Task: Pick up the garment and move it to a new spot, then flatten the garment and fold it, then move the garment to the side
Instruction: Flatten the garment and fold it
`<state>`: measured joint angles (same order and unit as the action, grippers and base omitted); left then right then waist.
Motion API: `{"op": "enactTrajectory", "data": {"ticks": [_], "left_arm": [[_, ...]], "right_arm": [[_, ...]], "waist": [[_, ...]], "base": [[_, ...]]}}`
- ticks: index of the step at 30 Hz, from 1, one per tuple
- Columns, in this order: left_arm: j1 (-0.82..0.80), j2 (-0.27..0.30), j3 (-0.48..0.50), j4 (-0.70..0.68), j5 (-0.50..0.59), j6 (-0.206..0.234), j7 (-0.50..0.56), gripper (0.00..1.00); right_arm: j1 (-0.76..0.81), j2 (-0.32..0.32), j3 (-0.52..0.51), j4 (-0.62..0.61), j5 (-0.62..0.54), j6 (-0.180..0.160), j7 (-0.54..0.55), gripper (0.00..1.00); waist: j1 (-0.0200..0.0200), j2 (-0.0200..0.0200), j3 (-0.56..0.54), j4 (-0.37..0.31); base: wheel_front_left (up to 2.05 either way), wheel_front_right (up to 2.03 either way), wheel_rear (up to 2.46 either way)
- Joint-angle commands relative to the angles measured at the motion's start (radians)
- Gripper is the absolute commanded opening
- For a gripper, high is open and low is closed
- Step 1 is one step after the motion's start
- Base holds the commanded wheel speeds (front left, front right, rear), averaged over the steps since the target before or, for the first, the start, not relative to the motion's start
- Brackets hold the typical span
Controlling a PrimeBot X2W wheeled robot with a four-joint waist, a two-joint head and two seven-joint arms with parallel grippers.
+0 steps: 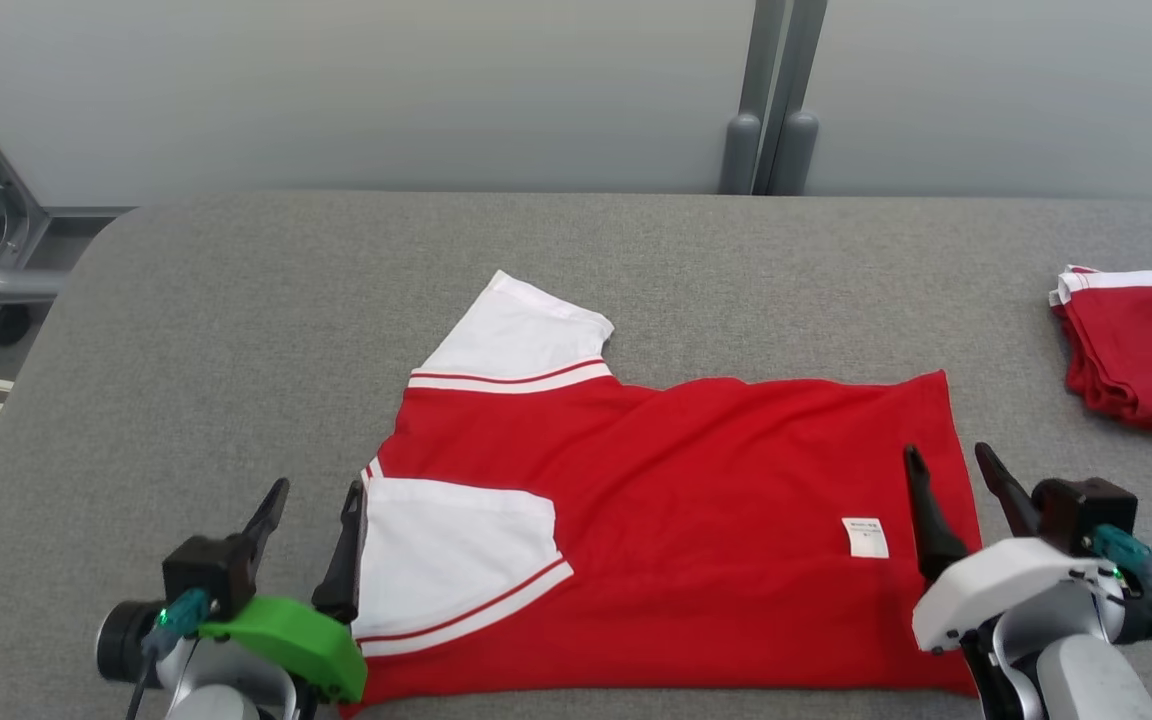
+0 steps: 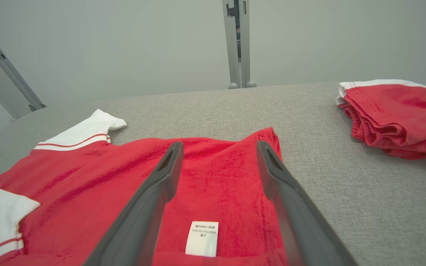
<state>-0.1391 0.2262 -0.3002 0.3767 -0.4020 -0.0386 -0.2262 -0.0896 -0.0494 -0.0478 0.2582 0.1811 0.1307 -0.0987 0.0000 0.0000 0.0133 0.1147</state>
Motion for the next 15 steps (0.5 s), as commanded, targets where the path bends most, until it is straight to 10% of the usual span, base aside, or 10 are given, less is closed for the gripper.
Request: {"op": "enactTrajectory", "data": {"ticks": [1,15], "left_arm": [[-0.038,0.001,-0.009,0.006,0.002,-0.013,0.020,1.00],[-0.515,0.039,-0.105,0.177,-0.057,-0.085,0.380,1.00]], "right_arm": [[-0.025,-0.002,0.000,-0.003,-0.002,0.000,0.035,1.00],[-0.323,-0.133,0.114,-0.111,0.024,0.000,0.660,1.00]], "waist": [[0.0000,0.0000,0.017,-0.004],[0.0000,0.0000,0.264,-0.085]], "base": [[0.00,0.00,0.00],[0.00,0.00,0.00]]}}
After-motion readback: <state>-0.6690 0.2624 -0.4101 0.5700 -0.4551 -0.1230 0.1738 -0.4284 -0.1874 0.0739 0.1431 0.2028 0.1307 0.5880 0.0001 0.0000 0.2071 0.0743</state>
